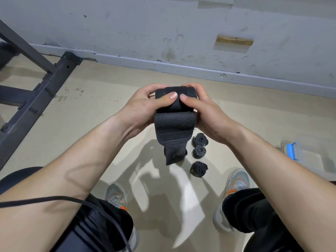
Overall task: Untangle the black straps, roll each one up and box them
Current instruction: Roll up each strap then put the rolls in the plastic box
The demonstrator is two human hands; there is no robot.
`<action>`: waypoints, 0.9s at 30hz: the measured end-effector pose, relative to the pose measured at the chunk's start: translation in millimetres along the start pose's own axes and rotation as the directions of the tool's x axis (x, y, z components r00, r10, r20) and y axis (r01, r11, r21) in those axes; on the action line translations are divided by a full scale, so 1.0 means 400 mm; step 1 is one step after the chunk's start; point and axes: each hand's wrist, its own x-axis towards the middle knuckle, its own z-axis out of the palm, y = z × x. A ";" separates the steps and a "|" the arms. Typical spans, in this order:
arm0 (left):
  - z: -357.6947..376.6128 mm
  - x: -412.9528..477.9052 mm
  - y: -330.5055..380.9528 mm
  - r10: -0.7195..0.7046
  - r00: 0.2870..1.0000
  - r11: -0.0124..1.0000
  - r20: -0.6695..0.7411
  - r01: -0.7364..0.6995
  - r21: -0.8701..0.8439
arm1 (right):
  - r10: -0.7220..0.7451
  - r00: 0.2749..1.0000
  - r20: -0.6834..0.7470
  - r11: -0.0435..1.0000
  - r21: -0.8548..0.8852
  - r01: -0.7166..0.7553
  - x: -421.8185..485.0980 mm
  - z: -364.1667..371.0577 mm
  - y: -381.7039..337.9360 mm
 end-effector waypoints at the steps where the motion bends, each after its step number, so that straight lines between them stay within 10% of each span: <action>1: 0.000 0.000 -0.001 0.022 1.000 1.000 0.010 -0.022 0.021 | 0.017 1.000 -0.013 1.000 0.013 -0.017 -0.001 0.004 -0.003; 17: 0.006 0.000 -0.004 -0.073 0.997 0.996 -0.023 0.074 0.050 | -0.081 0.996 -0.024 0.997 0.003 0.081 -0.002 -0.007 0.006; 27: -0.019 0.019 0.012 -0.125 0.963 0.975 -0.239 0.074 -0.212 | -0.120 0.988 -0.100 0.975 -0.199 0.098 0.000 0.000 0.023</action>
